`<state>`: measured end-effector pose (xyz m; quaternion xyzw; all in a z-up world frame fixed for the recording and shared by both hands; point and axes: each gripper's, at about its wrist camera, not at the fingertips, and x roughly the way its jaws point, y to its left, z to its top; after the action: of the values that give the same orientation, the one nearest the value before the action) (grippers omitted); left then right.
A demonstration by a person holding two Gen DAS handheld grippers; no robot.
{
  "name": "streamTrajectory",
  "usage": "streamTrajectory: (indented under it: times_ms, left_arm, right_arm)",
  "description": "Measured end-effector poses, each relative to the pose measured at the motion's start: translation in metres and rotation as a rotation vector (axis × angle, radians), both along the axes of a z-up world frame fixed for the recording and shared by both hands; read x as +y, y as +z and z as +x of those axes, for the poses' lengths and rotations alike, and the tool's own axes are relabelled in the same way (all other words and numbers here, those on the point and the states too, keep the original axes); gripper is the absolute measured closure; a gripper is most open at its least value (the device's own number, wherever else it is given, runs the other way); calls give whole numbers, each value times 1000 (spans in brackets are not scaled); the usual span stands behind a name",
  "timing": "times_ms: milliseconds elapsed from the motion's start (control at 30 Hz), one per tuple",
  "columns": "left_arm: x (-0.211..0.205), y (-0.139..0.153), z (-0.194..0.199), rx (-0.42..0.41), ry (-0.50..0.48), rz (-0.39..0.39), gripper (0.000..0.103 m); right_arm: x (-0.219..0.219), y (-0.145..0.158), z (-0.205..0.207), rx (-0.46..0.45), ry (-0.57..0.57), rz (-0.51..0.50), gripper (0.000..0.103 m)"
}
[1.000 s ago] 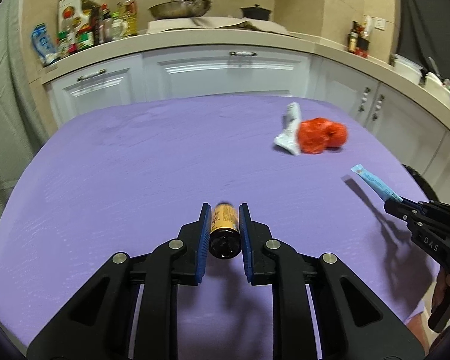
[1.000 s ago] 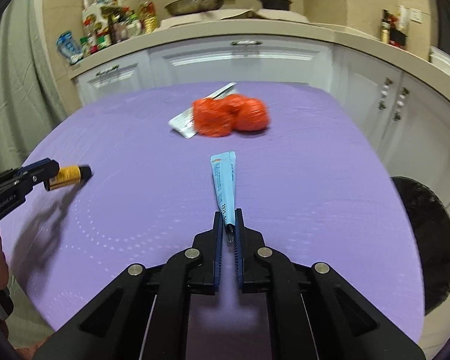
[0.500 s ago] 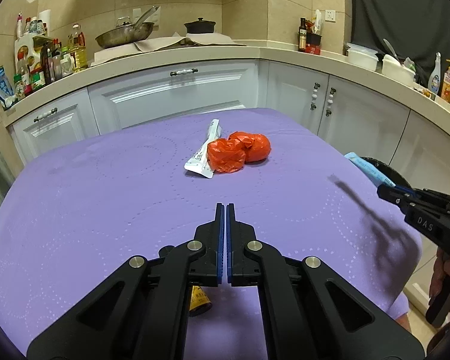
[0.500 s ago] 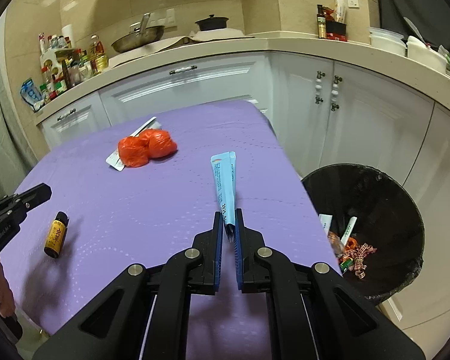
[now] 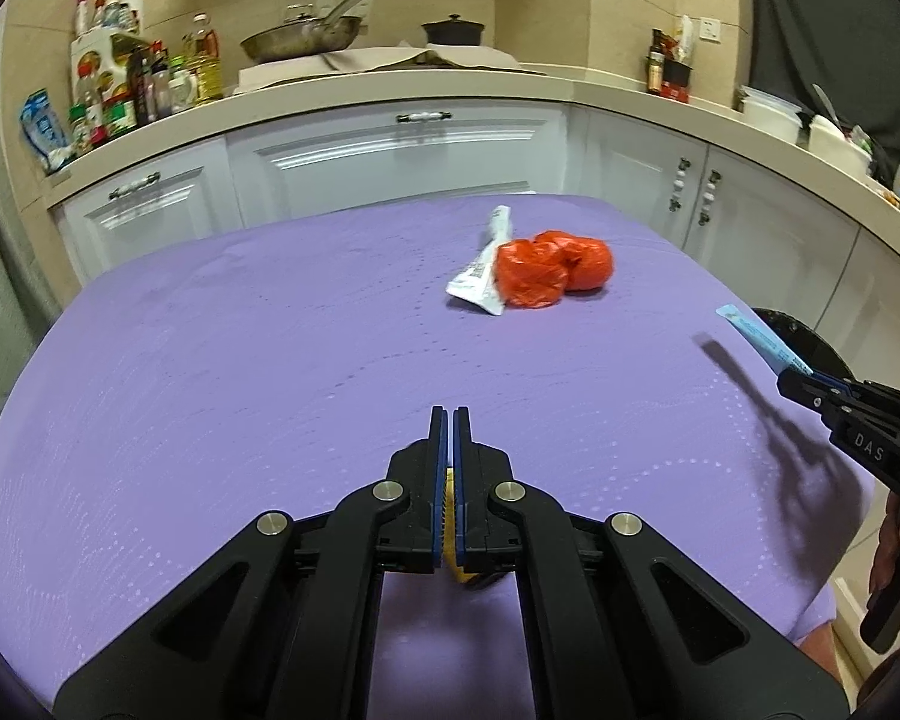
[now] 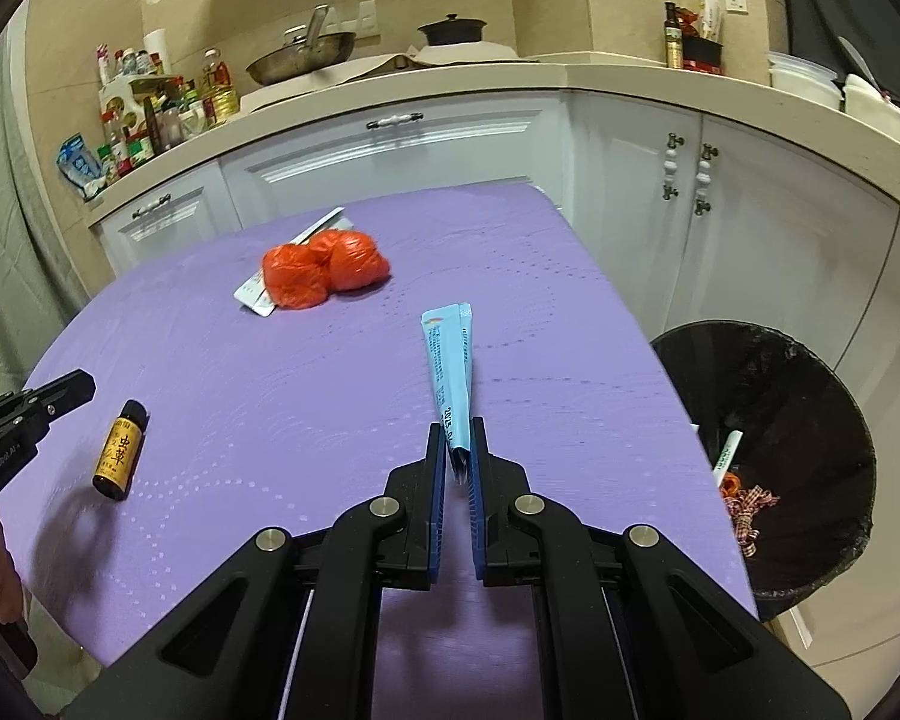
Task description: Collect trash
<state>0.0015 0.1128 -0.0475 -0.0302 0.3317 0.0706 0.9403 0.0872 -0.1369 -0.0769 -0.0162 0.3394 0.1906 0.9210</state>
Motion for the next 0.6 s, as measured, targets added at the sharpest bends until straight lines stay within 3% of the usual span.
streamTrajectory:
  times_ms: [233, 367, 467, 567, 600]
  left_arm:
    - [22, -7, -6, 21, 41, -49, 98]
    - [20, -11, -11, 26, 41, -84, 74]
    - [13, -11, -13, 22, 26, -85, 71]
    - [7, -11, -14, 16, 24, -88, 54]
    - [4, -12, -15, 11, 25, -88, 53]
  right_arm:
    - [20, 0, -4, 1, 38, -23, 95]
    - [26, -1, -5, 3, 49, -31, 95]
    - [27, 1, -6, 0, 52, -32, 95]
    - [26, 1, -7, -3, 52, -32, 95]
    - [26, 1, -8, -3, 51, -31, 95]
